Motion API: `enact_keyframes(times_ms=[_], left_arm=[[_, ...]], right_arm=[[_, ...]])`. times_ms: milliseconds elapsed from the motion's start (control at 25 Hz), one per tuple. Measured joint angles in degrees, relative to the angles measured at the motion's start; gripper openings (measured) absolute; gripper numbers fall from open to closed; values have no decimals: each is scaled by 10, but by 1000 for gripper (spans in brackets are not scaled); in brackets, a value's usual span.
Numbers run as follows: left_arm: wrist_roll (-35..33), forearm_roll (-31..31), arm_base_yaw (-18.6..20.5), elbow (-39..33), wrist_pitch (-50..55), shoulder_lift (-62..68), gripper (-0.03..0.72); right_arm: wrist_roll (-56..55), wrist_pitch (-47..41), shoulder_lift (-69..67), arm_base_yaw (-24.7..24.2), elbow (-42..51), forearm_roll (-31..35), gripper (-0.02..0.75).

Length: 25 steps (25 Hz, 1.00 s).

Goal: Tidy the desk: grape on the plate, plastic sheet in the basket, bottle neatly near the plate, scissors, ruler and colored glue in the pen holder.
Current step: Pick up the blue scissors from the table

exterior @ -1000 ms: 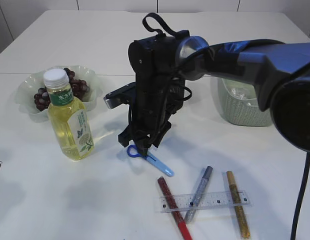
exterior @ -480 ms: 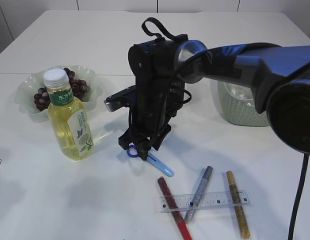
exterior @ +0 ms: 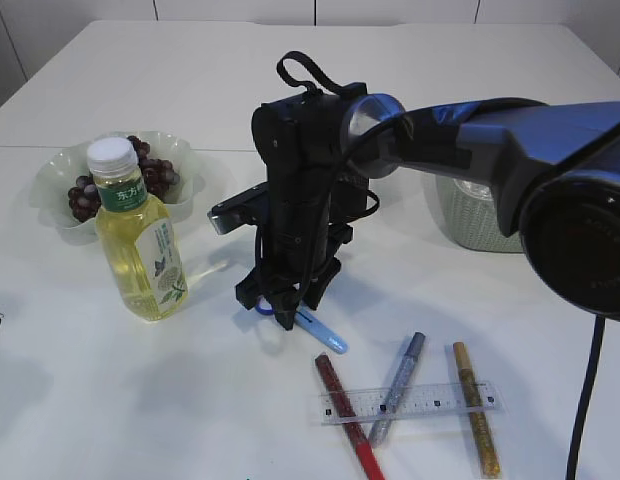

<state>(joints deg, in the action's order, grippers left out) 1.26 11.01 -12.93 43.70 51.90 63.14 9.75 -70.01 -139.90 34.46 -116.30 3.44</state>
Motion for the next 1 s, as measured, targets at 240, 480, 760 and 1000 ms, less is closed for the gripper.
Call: enact_keyframes(times_ms=[240,480,760,1000], left_arm=[[-1,-1,0,0,-1,0,489],[-1,-3,0,0,-2,0,489],[-1,-4,0,0,-2,0,489],[-1,-4,0,0,-2,0,489]], right_arm=[[-7,0,-1,1,-1,-12,365],[-7,0,-2,1,-1,-20,242],[-8,0,-2,1,-1,-18,197],[-8,0,-2,1,-1,-8,195]])
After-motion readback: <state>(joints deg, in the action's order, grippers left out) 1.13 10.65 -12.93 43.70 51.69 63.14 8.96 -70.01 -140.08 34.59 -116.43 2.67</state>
